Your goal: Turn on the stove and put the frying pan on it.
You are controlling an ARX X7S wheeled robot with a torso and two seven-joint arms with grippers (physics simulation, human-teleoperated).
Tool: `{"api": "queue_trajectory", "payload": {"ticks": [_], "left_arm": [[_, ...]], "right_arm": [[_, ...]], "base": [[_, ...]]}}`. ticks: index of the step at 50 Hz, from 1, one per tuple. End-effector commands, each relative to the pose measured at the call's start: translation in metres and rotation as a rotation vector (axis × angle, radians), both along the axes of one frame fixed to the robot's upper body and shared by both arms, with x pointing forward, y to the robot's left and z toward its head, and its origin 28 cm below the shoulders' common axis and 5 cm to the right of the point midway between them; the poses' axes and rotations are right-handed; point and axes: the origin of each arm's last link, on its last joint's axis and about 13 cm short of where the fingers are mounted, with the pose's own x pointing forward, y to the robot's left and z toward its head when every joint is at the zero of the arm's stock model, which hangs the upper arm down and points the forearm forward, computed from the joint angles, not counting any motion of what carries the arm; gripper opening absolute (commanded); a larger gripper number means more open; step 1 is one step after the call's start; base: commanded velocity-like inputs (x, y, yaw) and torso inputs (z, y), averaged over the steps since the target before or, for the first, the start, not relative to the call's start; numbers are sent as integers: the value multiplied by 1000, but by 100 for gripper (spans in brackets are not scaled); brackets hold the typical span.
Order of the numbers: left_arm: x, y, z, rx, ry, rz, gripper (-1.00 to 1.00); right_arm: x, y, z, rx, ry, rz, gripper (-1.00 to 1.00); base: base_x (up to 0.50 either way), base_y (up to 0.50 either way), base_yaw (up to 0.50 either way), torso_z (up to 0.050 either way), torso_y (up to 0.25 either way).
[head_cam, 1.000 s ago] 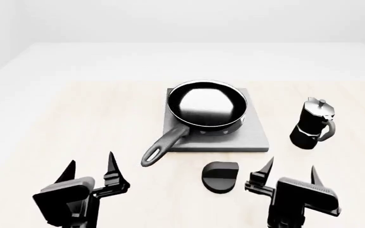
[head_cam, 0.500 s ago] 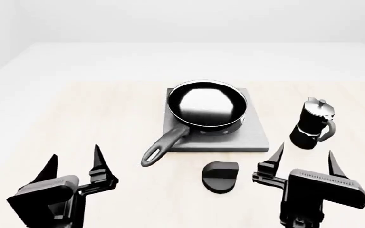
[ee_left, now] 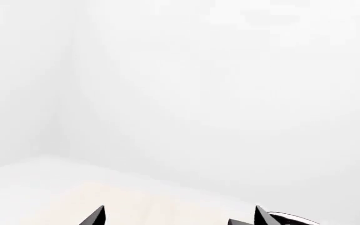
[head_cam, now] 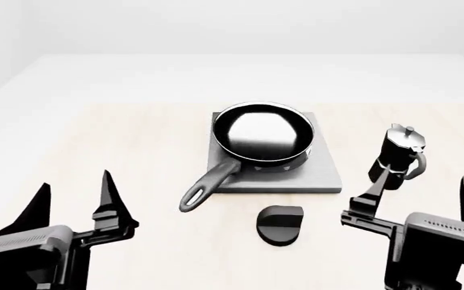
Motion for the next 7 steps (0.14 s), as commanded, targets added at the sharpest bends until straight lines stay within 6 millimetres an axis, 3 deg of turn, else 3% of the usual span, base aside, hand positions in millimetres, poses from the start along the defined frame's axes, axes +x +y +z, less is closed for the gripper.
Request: {"api": "queue_trajectory", "payload": {"ticks": [1,7], "left_arm": [[-8,1,16,-4,-49,-4,100],[-11,1,20,-4,-65,-3,100]], "right_arm": [[-10,-2,13,-14,-21,-6,100],[-16,-6,19,-19,-36,-27,100]], "base": [[0,0,0,0,0],[0,0,0,0,0]]}}
